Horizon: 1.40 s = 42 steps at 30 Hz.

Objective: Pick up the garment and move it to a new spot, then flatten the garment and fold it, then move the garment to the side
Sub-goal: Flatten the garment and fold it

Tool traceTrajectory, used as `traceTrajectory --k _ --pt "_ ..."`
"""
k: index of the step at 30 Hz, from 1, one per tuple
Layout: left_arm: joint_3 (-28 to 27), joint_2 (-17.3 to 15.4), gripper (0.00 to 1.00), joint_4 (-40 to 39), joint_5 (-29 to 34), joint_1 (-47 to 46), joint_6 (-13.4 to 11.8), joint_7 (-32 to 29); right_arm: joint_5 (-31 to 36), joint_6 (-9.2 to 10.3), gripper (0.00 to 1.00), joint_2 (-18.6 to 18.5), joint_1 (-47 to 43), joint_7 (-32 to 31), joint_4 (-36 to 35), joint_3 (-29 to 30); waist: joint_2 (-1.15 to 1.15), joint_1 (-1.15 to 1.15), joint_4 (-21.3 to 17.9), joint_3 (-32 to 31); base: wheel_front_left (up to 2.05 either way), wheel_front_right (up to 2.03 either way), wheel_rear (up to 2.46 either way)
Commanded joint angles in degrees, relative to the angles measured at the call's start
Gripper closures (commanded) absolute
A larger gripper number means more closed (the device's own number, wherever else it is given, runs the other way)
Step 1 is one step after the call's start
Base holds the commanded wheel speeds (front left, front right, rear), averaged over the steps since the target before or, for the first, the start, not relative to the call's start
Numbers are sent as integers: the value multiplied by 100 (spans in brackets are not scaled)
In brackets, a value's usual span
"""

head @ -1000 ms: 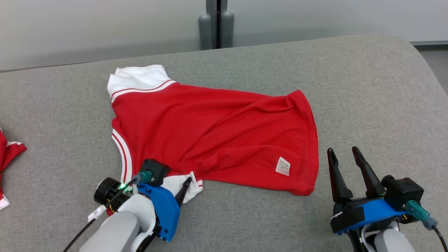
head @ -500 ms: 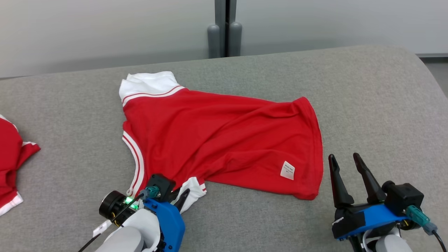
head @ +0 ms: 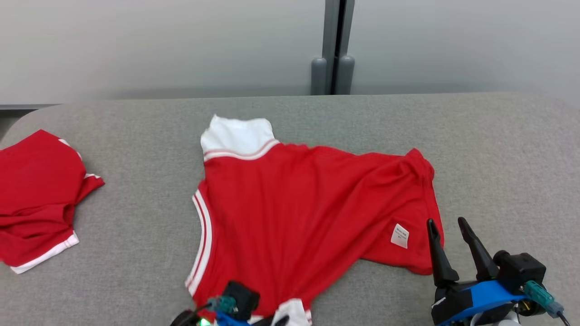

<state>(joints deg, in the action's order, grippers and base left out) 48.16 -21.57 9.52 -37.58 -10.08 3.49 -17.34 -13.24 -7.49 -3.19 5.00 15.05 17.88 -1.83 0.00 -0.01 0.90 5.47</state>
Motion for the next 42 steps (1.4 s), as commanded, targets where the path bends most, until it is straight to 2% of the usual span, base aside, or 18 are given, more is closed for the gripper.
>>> traceTrajectory --k 1,2,3,5,11,18,27,35,42 --pt "9 -56 100 -110 -31 84 -28 -72 -5 -2 0 -11 -87 22 29 -7 0 1 43 -27 0 0 0" --pt "-5 -87 21 -204 20 78 -61 -11 0 -2 0 -9 -95 21 36 -16 0 1 66 -38 0 0 0" --pt "-57 -81 0 -260 7 119 -122 60 3 -2 0 -7 -92 21 48 -25 0 1 83 -56 0 0 0" --pt "-94 -75 0 -400 -22 170 -146 185 -5 -2 0 -8 -90 21 60 -36 0 1 106 -76 0 0 0" --pt "-736 -180 0 -661 5 -142 -366 893 5 -2 0 -35 -52 21 67 -50 0 1 66 -39 0 0 0" --pt "-1364 -462 0 -158 258 -848 -693 1263 -8 -2 0 -40 62 21 65 -71 0 1 -180 127 0 0 0" --pt "-1635 -620 0 703 277 -1443 -684 1306 -20 -2 0 -14 244 21 -9 -8 0 1 -548 497 0 0 0" --pt "-1676 -505 0 1896 91 -1639 -520 1304 -52 -2 0 8 428 21 -37 13 0 1 -801 842 0 0 0" --pt "-1524 -356 0 2834 47 -1783 -383 1186 -45 -2 0 19 504 21 -42 35 0 1 -858 938 0 0 0"
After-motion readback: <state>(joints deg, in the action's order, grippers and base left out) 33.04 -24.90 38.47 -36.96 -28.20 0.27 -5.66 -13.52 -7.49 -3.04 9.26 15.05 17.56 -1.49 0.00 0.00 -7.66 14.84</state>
